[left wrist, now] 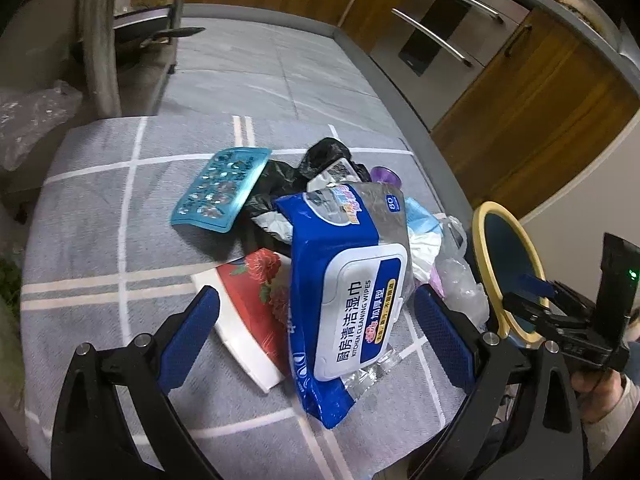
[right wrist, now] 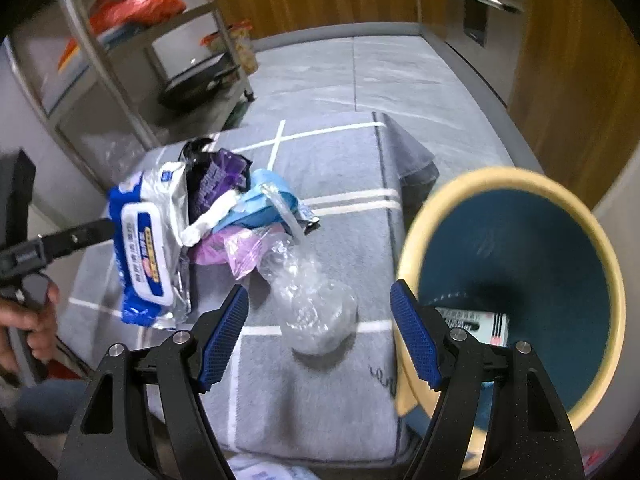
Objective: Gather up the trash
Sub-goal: 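Grasp the blue wet-wipes pack with the left tool while the right tool grasps the clear plastic bag, then lift the wipes pack with the left tool while the right tool carries the bag toward the bin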
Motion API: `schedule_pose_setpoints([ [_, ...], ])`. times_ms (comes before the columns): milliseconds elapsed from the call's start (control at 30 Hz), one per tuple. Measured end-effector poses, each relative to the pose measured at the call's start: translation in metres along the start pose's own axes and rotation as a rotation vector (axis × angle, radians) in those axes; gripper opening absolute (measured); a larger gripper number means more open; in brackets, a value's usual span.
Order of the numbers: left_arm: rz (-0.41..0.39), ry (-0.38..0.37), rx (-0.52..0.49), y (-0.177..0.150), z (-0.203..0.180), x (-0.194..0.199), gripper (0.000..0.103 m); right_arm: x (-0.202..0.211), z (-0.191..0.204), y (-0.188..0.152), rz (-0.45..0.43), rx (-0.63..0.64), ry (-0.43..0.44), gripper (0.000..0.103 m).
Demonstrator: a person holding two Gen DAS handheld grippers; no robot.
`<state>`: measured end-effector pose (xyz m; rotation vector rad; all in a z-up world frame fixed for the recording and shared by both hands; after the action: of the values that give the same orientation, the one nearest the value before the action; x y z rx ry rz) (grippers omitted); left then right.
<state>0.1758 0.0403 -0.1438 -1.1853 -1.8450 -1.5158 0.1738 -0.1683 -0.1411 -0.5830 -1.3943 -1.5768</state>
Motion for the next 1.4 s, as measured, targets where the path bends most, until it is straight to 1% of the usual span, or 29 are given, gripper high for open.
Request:
schedule_pose_setpoints([
  [33, 0.002, -0.012, -0.015, 0.000, -0.003, -0.003, 0.096, -0.004, 0.002, 0.000, 0.003, 0.016, -0.008, 0.074],
  [167, 0.017, -0.022, -0.073, -0.002, -0.011, -0.011, 0.093, -0.021, 0.006, -0.005, 0.031, 0.046, -0.028, 0.074],
  [200, 0.019, -0.029, -0.083, -0.003, -0.015, -0.011, 0.090, -0.024, 0.007, -0.006, 0.036, 0.053, -0.032, 0.074],
  [267, 0.029, -0.038, -0.107, -0.004, -0.020, -0.012, 0.086, -0.031, 0.008, -0.008, 0.052, 0.071, -0.046, 0.068],
  [333, 0.045, -0.036, -0.136, -0.007, -0.025, -0.013, 0.073, -0.035, 0.008, -0.012, 0.069, 0.075, -0.054, 0.056],
  [367, 0.056, -0.030, -0.154, -0.009, -0.028, -0.014, 0.069, -0.037, 0.008, -0.014, 0.077, 0.076, -0.058, 0.053],
  [400, 0.065, -0.022, -0.166, -0.010, -0.029, -0.014, 0.062, -0.038, 0.007, -0.016, 0.079, 0.076, -0.060, 0.048],
  [433, 0.070, -0.017, -0.172, -0.012, -0.030, -0.013, 0.053, -0.038, 0.008, -0.017, 0.079, 0.077, -0.059, 0.045],
  [467, 0.078, -0.013, -0.176, -0.014, -0.030, -0.013, 0.048, -0.037, 0.008, -0.018, 0.079, 0.078, -0.057, 0.044],
  [533, 0.086, -0.008, -0.179, -0.016, -0.029, -0.012, 0.027, -0.035, 0.008, -0.019, 0.079, 0.077, -0.053, 0.039],
  [567, 0.082, -0.007, -0.181, -0.017, -0.031, -0.010, 0.025, -0.034, 0.008, -0.020, 0.080, 0.076, -0.052, 0.038],
  [633, 0.071, -0.011, -0.190, -0.016, -0.034, -0.005, 0.014, -0.032, 0.008, -0.021, 0.081, 0.072, -0.048, 0.035],
  [700, 0.058, -0.013, -0.206, -0.016, -0.040, 0.001, 0.009, -0.031, 0.007, -0.022, 0.083, 0.065, -0.041, 0.033],
  [800, 0.052, -0.011, -0.240, -0.017, -0.051, 0.009, 0.005, -0.027, 0.007, -0.024, 0.082, 0.048, -0.025, 0.031],
  [867, 0.051, -0.003, -0.255, -0.017, -0.057, 0.013, 0.005, -0.022, 0.007, -0.024, 0.078, 0.035, -0.012, 0.030],
  [1100, 0.032, -0.001, -0.250, -0.015, -0.067, 0.034, 0.005, 0.000, 0.010, -0.018, 0.042, 0.000, 0.037, 0.029],
  [1200, 0.009, 0.003, -0.256, -0.011, -0.072, 0.046, 0.005, 0.012, 0.012, -0.014, 0.018, -0.005, 0.059, 0.029],
  [1400, -0.056, -0.011, -0.257, 0.001, -0.087, 0.068, 0.005, 0.035, 0.014, -0.008, -0.028, -0.017, 0.097, 0.029],
])
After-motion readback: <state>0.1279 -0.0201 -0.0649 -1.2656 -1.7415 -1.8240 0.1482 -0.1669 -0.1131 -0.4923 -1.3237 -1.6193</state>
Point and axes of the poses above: each gripper's, at about its wrist camera, not at the fingertips, and x roughly against the way its jaws point, z to its left, y to its top, the point moved 8 cm from there along -x, roughly the way its jaws point, and after that the axes turned 10 degrees about -x, right-handed, at the moved point
